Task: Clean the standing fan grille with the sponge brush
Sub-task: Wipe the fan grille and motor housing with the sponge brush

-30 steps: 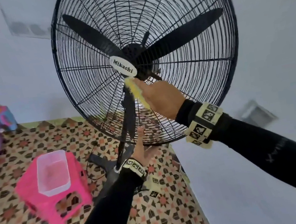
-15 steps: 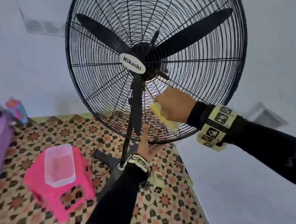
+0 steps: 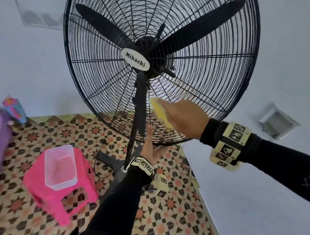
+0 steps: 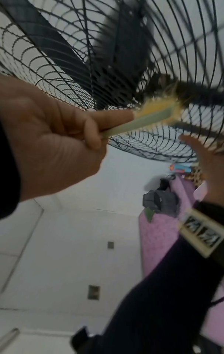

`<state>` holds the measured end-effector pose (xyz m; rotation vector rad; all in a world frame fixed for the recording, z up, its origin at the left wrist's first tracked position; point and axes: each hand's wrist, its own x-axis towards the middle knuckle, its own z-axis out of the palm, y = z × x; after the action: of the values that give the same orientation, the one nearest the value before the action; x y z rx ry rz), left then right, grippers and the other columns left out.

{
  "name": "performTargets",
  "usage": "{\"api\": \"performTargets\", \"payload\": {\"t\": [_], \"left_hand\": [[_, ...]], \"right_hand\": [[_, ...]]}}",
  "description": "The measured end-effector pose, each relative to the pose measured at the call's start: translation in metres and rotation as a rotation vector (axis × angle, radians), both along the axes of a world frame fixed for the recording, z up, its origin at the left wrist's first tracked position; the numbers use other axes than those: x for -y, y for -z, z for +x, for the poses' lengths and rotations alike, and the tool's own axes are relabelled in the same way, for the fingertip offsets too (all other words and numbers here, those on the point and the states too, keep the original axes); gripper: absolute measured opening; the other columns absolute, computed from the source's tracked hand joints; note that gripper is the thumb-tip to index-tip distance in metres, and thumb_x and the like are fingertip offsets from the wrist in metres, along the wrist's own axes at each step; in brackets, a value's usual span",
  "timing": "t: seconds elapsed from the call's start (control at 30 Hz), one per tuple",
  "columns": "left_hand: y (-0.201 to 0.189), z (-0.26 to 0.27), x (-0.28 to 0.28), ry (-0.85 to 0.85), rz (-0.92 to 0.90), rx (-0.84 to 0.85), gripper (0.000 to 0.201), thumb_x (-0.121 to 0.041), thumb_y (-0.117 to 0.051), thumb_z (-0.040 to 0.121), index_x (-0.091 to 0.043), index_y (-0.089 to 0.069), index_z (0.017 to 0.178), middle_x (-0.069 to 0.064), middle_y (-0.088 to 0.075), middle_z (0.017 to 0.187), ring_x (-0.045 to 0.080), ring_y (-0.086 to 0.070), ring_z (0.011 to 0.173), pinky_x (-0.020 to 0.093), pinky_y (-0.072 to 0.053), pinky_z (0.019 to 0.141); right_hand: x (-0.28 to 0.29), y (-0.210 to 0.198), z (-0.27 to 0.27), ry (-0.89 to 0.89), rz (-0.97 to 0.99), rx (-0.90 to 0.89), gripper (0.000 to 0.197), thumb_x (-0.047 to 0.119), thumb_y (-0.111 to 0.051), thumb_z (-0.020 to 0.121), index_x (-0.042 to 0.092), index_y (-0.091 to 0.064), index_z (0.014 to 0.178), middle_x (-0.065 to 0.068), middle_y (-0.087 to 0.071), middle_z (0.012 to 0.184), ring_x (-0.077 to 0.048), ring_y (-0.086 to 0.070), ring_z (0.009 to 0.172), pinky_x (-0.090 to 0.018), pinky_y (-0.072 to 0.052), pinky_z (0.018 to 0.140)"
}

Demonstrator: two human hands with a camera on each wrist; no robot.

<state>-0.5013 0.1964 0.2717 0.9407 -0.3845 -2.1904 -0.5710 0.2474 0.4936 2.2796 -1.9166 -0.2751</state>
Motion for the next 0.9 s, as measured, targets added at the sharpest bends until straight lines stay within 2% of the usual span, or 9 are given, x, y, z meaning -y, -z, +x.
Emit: {"api": "performTargets", "payload": {"t": [0.07,0.23,0.37,0.47,0.53,0.6,0.73,0.83,0.9], "left_hand": [[0.001,-0.001,0.003,0.007,0.027,-0.001,0.047,-0.066,-0.066,0.087,-0.022,-0.058,0.102,0.019,-0.064,0.106,0.043,-0.071,0.108,0.053,-0.054,0.104],[0.006,-0.007,0.002,-0.012,0.022,0.008,0.05,-0.066,-0.065,0.089,-0.019,-0.057,0.102,0.017,-0.061,0.108,0.038,-0.071,0.107,0.053,-0.053,0.105],[0.002,-0.003,0.0,0.011,0.006,-0.001,0.067,-0.069,-0.075,0.079,-0.014,-0.058,0.113,0.02,-0.059,0.113,0.042,-0.073,0.107,0.054,-0.056,0.1],[-0.007,-0.001,-0.007,0.009,-0.082,0.007,0.048,-0.062,-0.063,0.094,-0.018,-0.066,0.114,0.016,-0.072,0.111,0.029,-0.077,0.098,0.049,-0.059,0.097],[-0.007,-0.002,-0.01,0.009,-0.126,0.002,0.037,-0.054,-0.051,0.104,-0.023,-0.068,0.116,0.011,-0.078,0.11,0.022,-0.078,0.096,0.04,-0.063,0.088],[-0.005,0.0,-0.007,0.027,-0.132,-0.013,0.057,-0.065,-0.057,0.096,-0.019,-0.068,0.129,0.018,-0.071,0.126,0.028,-0.075,0.108,0.045,-0.06,0.095],[0.015,-0.002,0.004,0.149,-0.09,-0.018,0.104,-0.086,-0.073,0.068,-0.025,-0.053,0.15,0.021,-0.065,0.137,0.035,-0.066,0.124,0.053,-0.039,0.119],[0.019,0.0,0.011,0.181,-0.083,0.007,0.113,-0.084,-0.079,0.061,-0.012,-0.056,0.145,0.021,-0.068,0.132,0.035,-0.069,0.119,0.049,-0.052,0.109],[0.028,0.002,0.017,0.25,-0.124,0.127,0.105,-0.086,-0.074,0.066,-0.01,-0.061,0.137,0.021,-0.071,0.127,0.034,-0.071,0.116,0.038,-0.057,0.101]], "right_hand": [[-0.004,0.003,-0.005,0.013,-0.004,-0.016,0.059,0.003,-0.055,0.098,0.002,-0.033,0.153,0.006,-0.028,0.061,-0.008,-0.023,0.05,-0.026,-0.013,0.046],[-0.018,0.007,0.001,0.039,0.09,-0.098,0.034,0.005,-0.046,0.101,0.004,-0.049,0.135,0.003,-0.029,0.066,-0.008,-0.023,0.055,-0.025,-0.013,0.048],[-0.026,0.012,0.005,0.063,0.095,-0.039,0.04,0.008,-0.041,0.105,-0.003,-0.039,0.143,0.002,-0.041,0.071,-0.019,-0.047,0.063,-0.028,-0.034,0.057],[-0.04,0.017,0.021,0.014,0.141,-0.082,0.042,0.004,-0.044,0.104,-0.007,-0.037,0.144,-0.007,-0.055,0.092,-0.022,-0.057,0.071,-0.027,-0.042,0.059],[-0.041,0.02,0.025,0.031,0.107,-0.054,0.059,0.004,-0.042,0.104,-0.006,-0.013,0.154,-0.005,-0.046,0.085,-0.017,-0.038,0.055,-0.028,-0.031,0.05],[-0.042,0.026,0.023,0.041,0.057,-0.11,0.068,0.001,-0.042,0.103,-0.006,0.0,0.157,-0.013,-0.054,0.093,-0.022,-0.04,0.057,-0.033,-0.034,0.056],[-0.049,0.036,0.026,0.165,0.112,-0.089,0.062,-0.003,-0.04,0.102,-0.012,-0.007,0.154,-0.02,-0.064,0.101,-0.032,-0.054,0.071,-0.036,-0.037,0.062],[-0.054,0.035,0.026,0.242,0.094,0.001,0.067,0.002,-0.043,0.102,-0.005,-0.004,0.157,-0.014,-0.053,0.088,-0.025,-0.046,0.061,-0.034,-0.033,0.05],[-0.055,0.036,0.023,0.273,0.177,-0.019,0.073,0.003,-0.057,0.094,-0.007,-0.018,0.155,-0.013,-0.051,0.08,-0.017,-0.025,0.046,-0.026,-0.015,0.041]]}}
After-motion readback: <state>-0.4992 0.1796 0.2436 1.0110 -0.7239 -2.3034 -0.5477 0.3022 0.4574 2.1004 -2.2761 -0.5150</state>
